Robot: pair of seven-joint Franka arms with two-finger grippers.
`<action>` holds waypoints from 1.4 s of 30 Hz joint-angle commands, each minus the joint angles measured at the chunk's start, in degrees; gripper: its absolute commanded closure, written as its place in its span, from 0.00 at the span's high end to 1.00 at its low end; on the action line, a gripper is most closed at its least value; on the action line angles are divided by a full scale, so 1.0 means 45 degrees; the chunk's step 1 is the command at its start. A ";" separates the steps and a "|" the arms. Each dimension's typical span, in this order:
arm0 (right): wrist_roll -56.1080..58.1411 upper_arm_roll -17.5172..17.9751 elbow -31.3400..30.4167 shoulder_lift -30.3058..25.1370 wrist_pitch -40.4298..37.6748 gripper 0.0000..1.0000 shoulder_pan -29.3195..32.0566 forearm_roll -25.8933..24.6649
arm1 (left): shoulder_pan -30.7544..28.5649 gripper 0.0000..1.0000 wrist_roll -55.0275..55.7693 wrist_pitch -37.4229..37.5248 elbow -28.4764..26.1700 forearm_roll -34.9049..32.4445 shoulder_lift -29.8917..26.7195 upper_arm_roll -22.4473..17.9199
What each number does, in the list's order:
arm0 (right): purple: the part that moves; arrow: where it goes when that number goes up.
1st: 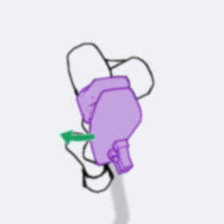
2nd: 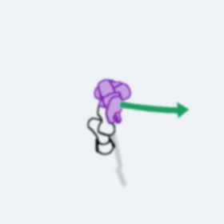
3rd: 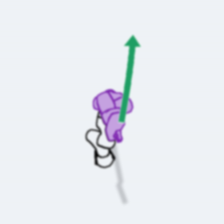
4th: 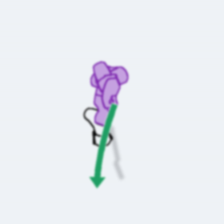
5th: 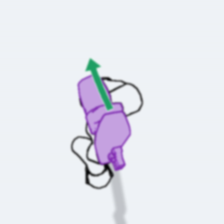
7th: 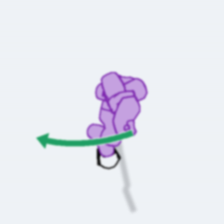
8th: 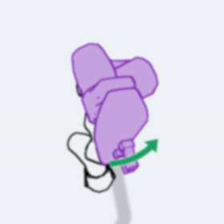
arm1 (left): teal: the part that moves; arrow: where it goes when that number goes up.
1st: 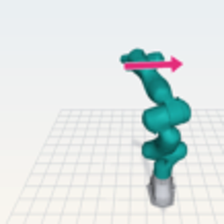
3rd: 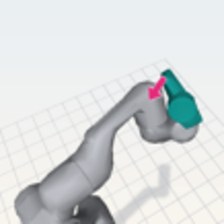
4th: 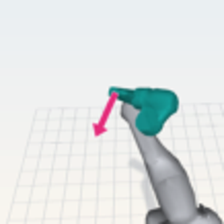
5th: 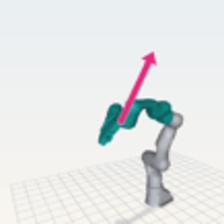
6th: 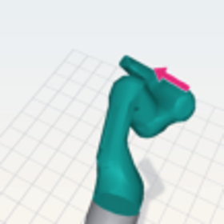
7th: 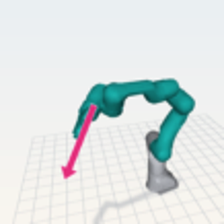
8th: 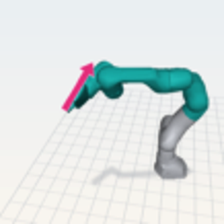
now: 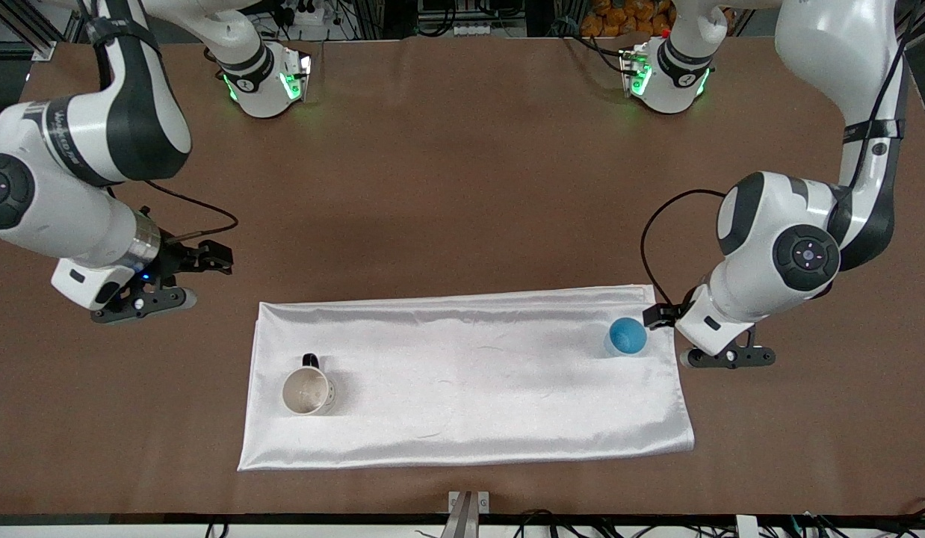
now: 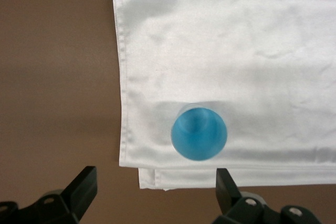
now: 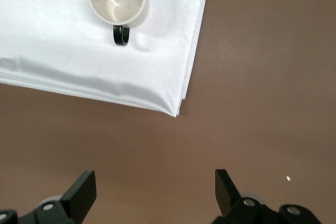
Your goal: Place blue cup into white mug on table
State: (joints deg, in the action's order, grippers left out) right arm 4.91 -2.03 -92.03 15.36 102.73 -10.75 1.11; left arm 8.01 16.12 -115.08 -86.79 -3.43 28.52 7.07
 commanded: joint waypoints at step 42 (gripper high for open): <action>0.1644 0.0022 0.0138 0.4516 0.7637 1.00 -0.1126 0.1062 | 0.0036 0.84 0.1496 -0.2631 -0.1279 -0.0311 0.1768 0.0010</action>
State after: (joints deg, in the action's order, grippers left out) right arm 11.48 -1.90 -93.85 32.29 134.42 -15.98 4.58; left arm 7.59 20.56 -125.97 -92.04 -3.44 36.34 7.07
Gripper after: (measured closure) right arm 0.000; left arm 0.053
